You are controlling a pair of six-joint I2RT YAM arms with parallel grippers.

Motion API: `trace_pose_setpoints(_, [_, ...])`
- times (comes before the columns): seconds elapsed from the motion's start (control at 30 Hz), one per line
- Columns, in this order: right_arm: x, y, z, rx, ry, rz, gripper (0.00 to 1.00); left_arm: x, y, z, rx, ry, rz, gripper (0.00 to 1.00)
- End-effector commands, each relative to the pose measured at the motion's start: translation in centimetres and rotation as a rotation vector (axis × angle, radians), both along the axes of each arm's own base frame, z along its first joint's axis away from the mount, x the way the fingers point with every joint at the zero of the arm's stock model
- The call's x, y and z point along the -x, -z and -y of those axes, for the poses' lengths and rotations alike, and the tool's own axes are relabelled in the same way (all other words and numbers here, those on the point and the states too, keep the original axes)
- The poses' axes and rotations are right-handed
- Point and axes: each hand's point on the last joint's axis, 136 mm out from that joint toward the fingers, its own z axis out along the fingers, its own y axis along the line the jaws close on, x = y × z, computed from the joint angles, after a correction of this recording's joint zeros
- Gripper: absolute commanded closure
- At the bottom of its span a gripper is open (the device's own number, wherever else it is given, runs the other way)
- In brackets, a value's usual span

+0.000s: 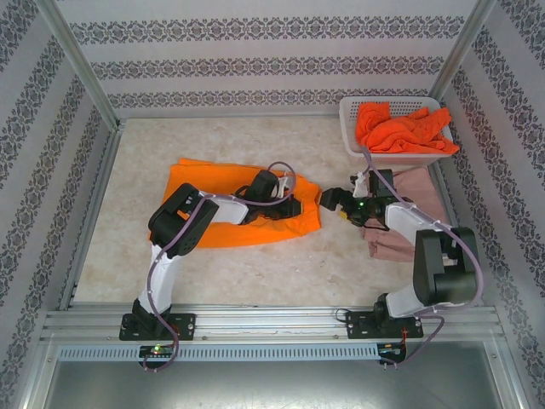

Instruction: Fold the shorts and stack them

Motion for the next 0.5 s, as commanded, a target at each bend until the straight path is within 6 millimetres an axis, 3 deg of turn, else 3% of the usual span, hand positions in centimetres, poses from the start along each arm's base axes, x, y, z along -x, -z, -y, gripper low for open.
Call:
trace_pose_setpoints(0.0, [-1.2,-0.7,-1.3,-0.046,-0.015,0.001,0.02,0.4,1.4,-1.9,-0.022,-0.046,-0.046,0.95])
trace_pose_setpoints(0.2, [-1.8,0.5,-3.8,-0.040,-0.055,-0.036,0.02,1.2,2.8,-2.6,-0.034,-0.054,-0.070,0.95])
trace_pose_setpoints(0.47, [-2.4,2.1,-5.5,-0.042,-0.055,-0.081,0.02,1.8,3.7,-3.2,-0.032,-0.071,-0.084,0.96])
